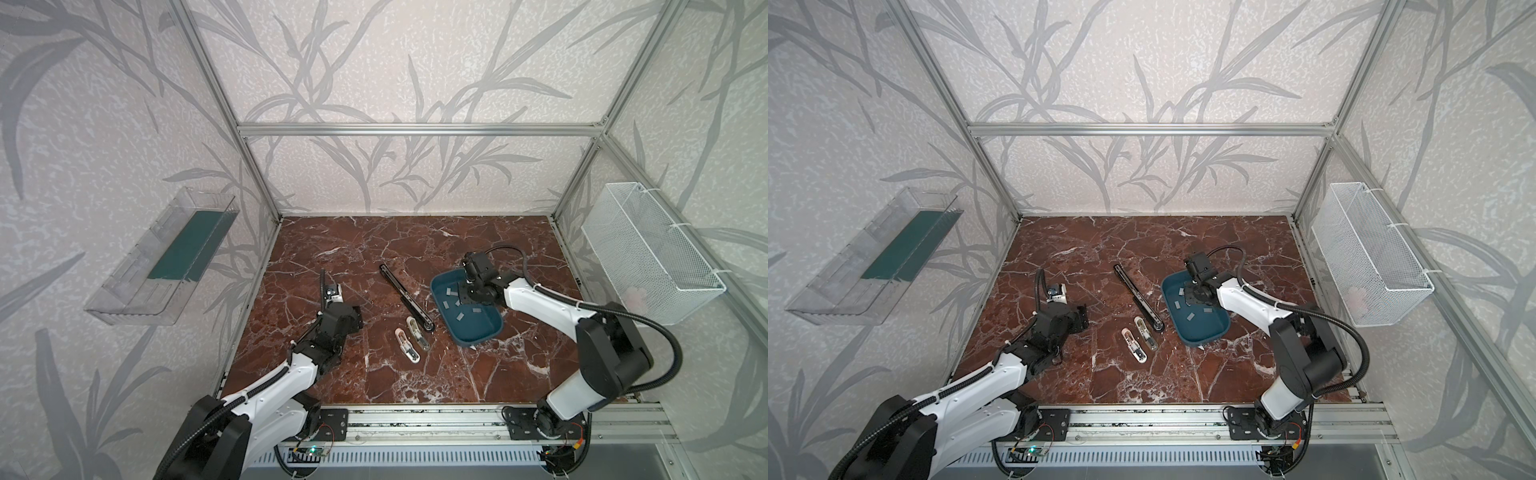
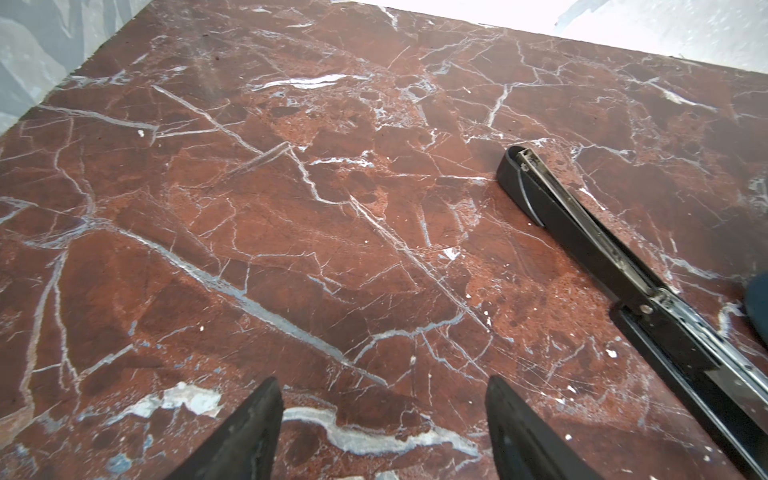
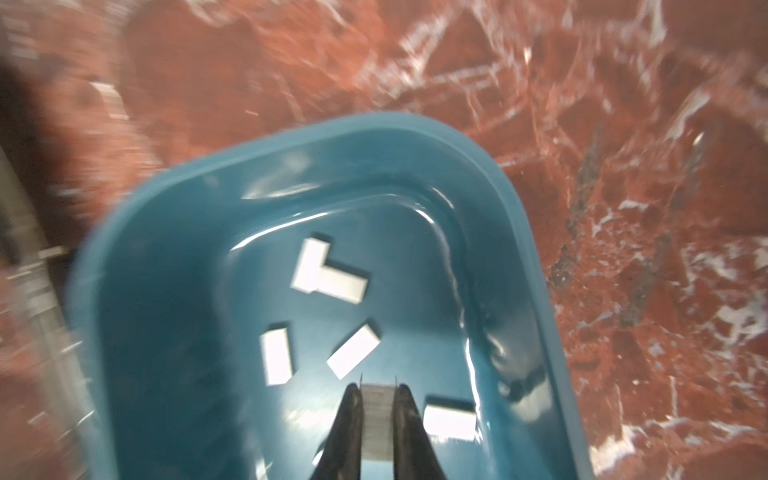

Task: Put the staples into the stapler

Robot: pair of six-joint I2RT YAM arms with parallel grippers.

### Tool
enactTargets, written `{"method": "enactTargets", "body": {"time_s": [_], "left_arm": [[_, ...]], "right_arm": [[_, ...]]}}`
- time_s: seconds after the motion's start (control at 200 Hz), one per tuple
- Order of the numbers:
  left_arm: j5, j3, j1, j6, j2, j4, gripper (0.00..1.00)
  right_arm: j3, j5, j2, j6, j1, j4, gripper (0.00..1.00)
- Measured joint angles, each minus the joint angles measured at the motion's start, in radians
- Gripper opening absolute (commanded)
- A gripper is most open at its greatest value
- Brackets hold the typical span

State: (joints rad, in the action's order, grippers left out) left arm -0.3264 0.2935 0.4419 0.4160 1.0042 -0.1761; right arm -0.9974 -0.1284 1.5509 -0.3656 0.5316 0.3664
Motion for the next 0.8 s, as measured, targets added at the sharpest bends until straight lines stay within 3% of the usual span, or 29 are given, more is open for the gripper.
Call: {"method": "enactTargets", "body": {"time_s": [0.165, 0.48, 0.8], "left_arm": [[0.052, -0.018, 0.000, -0.014, -0.039, -0.036, 0.84], [0.122, -0.042, 0.000, 0.057, -0.123, -0.019, 0.85], [0.146, -0.113, 0.000, 0.076, -0.214, -0.030, 0.91]], "right_arm": [[0.074, -0.003, -0.134, 0.058, 0.125, -0.058, 0.13], [0.221, -0.021, -0.278, 0.148, 0.423, -0.192, 0.13], [0.292, -0.002, -0.246, 0.127, 0.478, -0.332, 0.13]]}}
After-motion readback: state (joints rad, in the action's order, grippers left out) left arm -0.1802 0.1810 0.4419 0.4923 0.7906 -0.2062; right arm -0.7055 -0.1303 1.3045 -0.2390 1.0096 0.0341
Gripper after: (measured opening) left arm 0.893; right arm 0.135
